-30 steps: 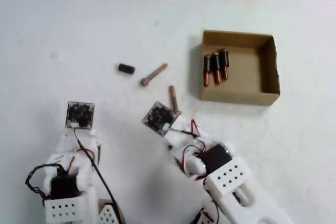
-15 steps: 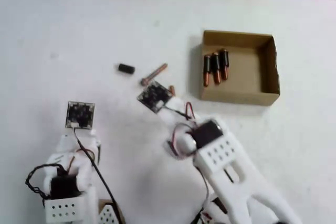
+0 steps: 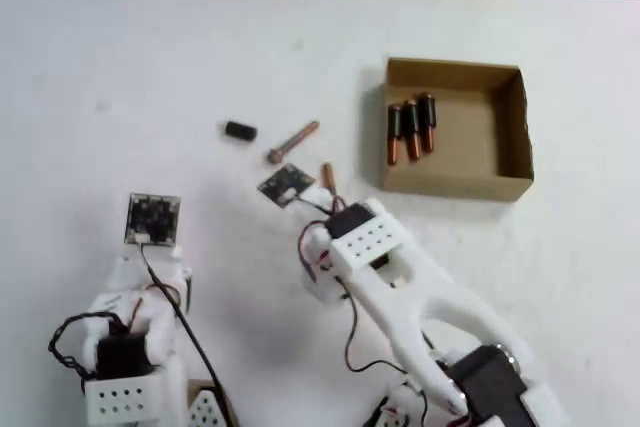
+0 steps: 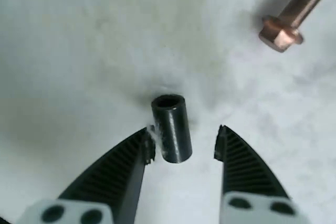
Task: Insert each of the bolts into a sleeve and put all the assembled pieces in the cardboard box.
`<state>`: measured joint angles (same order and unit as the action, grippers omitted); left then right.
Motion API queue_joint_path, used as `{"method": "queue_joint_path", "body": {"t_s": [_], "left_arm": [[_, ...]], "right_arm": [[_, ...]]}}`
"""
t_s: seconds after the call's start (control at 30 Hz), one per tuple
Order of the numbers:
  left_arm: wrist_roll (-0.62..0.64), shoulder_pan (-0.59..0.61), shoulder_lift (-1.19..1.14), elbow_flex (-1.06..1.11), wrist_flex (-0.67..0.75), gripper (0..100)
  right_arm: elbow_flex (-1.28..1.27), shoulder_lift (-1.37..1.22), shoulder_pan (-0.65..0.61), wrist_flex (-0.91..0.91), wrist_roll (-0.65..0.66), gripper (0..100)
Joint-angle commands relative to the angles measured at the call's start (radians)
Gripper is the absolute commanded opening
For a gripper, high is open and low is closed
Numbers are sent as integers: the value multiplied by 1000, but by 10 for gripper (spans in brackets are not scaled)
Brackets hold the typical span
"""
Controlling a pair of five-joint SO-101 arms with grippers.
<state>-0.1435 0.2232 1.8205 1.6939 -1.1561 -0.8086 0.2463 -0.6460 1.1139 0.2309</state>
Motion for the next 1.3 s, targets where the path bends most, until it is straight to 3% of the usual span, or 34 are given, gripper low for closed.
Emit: {"method": "queue_joint_path", "body": {"t_s": [0.0, 0.27, 1.27], "left_arm": [[-9, -12, 7, -2, 29, 23], [-9, -12, 7, -2, 29, 23], [-9, -12, 7, -2, 29, 23]], "right_arm": [[38, -27, -51, -35, -12, 173], [-28, -81, -94, -166, -14, 173], [-32, -90, 41, -93, -5, 172]]}}
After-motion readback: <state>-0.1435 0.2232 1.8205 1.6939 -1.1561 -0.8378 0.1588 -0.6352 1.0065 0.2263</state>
